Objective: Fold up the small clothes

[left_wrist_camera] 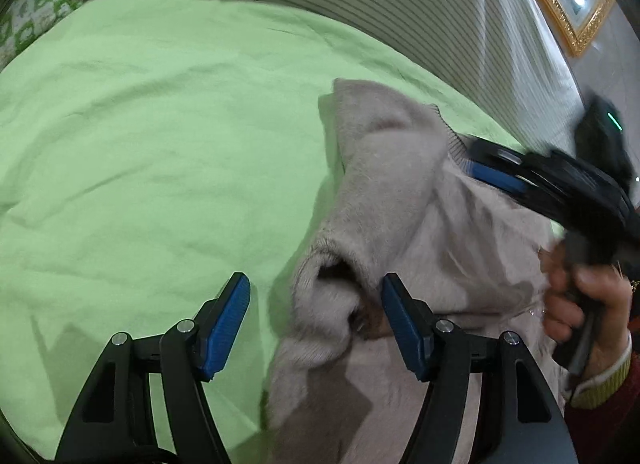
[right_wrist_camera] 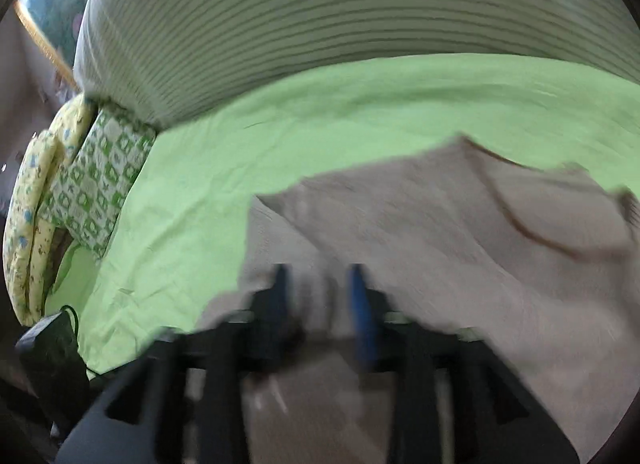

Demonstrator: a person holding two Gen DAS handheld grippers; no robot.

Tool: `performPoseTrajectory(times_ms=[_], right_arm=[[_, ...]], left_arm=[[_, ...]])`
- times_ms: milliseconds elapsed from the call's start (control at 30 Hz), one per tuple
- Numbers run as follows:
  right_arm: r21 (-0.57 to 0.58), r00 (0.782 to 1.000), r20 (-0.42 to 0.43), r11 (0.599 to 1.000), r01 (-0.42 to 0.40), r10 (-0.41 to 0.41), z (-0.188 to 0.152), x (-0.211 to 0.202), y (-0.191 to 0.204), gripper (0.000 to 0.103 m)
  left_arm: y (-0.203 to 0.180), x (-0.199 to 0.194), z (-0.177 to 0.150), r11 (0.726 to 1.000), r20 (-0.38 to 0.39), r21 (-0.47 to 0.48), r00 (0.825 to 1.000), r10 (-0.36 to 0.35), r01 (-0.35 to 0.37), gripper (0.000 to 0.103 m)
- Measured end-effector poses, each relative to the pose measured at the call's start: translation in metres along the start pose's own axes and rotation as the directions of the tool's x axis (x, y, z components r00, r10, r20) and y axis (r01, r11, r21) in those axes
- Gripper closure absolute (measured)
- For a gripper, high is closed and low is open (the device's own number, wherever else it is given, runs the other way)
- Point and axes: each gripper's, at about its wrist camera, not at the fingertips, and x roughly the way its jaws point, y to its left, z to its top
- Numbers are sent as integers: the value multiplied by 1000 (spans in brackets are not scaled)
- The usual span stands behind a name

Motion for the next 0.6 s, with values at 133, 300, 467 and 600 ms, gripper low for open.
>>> performPoseTrajectory(times_ms=[133, 300, 467, 600], right_arm=[[54, 994, 104, 998, 35, -41, -43, -71, -26, 48], [196, 964, 164, 965, 175, -208, -97, -141, -77, 48], [343, 945, 194, 921, 187, -264, -124, -178, -124, 48], [386, 937, 183, 898, 211, -299, -120, -175, -140, 48]], left_arm=[[7, -9, -5, 1000, -14, -18, 1000, 25, -26, 39], [-8, -16, -11, 999, -4, -30, 1000, 28, -29, 38], [-42, -10, 3, 984, 3, 140, 994, 112, -112, 38], [-63, -3, 7, 923, 26, 319, 976, 218, -214, 38]])
